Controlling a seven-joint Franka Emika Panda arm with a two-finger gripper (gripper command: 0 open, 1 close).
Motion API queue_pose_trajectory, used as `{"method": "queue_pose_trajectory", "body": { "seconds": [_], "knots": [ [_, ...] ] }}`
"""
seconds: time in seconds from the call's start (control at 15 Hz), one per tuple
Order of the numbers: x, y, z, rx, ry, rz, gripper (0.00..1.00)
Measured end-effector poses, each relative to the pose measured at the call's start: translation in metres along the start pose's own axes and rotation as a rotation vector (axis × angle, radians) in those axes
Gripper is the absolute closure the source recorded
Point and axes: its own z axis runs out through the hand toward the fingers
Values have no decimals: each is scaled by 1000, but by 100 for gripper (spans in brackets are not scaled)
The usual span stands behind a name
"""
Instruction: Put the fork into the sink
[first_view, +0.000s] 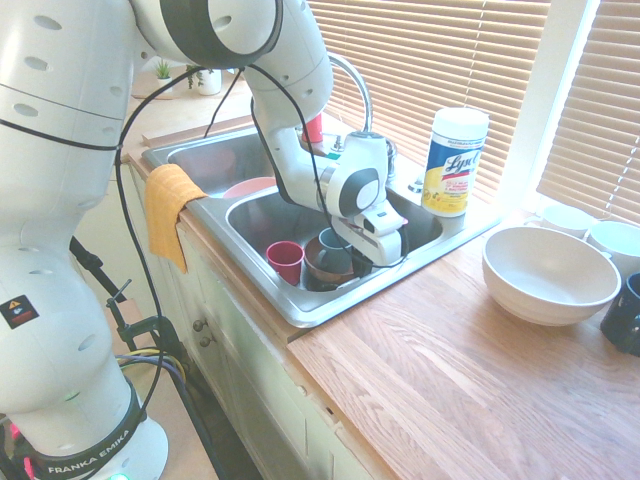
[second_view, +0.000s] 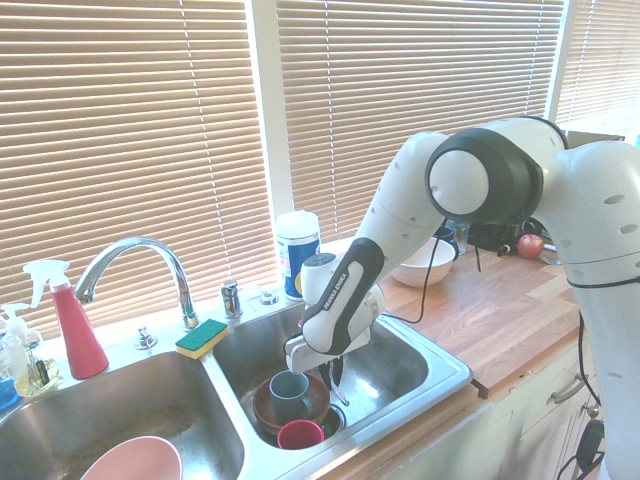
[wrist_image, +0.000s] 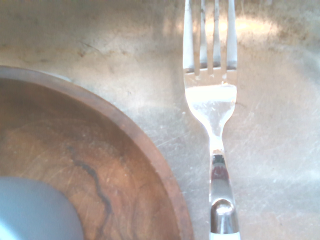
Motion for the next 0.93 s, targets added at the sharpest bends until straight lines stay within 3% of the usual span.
{"method": "queue_pose_trajectory", "body": {
  "seconds": [0.93],
  "knots": [
    [6, -5, -11, 18, 7, 8, 0]
  ]
}}
